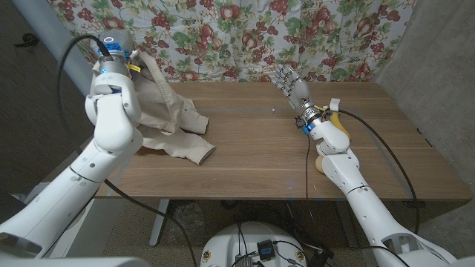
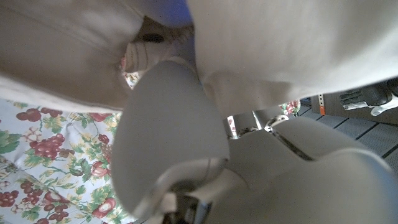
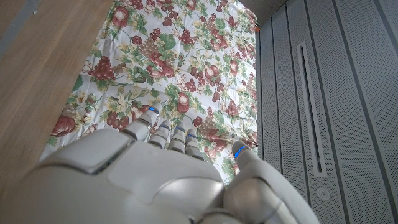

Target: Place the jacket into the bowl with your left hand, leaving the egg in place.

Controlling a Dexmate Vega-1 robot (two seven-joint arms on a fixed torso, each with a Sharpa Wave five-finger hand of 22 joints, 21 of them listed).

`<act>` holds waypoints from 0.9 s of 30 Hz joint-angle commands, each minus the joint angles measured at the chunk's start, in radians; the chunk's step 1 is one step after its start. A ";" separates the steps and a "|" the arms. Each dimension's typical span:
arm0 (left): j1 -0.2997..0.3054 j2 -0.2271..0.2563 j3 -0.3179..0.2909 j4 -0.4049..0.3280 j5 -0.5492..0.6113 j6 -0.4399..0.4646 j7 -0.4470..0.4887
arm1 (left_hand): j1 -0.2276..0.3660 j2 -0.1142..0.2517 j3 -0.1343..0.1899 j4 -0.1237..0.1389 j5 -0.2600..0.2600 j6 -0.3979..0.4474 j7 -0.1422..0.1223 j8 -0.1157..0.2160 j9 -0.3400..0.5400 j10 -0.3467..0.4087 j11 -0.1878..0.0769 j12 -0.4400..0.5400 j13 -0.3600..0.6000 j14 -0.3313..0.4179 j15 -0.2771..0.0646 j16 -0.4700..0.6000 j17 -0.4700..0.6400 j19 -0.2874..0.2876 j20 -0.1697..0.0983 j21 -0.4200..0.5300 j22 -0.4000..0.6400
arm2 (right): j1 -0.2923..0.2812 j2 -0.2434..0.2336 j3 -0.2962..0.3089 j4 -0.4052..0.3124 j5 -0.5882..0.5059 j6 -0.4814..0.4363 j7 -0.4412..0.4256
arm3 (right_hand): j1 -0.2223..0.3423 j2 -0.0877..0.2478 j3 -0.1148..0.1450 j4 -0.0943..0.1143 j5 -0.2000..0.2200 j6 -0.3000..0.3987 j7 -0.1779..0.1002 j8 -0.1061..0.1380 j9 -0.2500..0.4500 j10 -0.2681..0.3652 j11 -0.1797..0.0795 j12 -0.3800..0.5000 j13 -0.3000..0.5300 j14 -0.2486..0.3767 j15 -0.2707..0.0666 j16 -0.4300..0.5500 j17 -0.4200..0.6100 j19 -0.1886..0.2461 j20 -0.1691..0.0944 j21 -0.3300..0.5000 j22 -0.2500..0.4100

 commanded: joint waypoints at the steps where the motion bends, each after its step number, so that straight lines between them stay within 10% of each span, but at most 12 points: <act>1: 0.072 0.043 -0.015 0.003 -0.111 -0.048 0.095 | 0.002 0.007 0.093 0.088 0.002 0.008 -0.006 -0.004 0.001 0.010 -0.009 -0.006 0.001 0.212 -0.284 -0.005 0.198 0.021 -0.149 -0.003 0.000 | -0.018 -0.002 -0.001 -0.015 -0.003 0.004 -0.005 | -0.009 0.049 0.004 0.001 -0.003 0.009 0.000 0.004 0.002 0.003 0.000 0.002 0.002 0.008 -0.021 0.004 0.001 0.007 -0.076 0.007 0.004; 27: 0.087 0.099 0.094 0.081 -0.096 0.088 0.123 | -0.005 0.006 0.098 0.087 0.002 0.013 -0.011 -0.012 0.000 0.013 -0.016 -0.025 -0.002 0.217 -0.287 -0.024 0.189 0.028 -0.154 -0.010 -0.003 | -0.046 -0.009 0.008 -0.041 0.002 0.003 -0.008 | -0.010 0.048 0.004 0.001 -0.003 0.009 0.000 0.004 0.002 0.003 0.001 0.002 0.002 0.009 -0.020 0.004 0.001 0.008 -0.075 0.007 0.004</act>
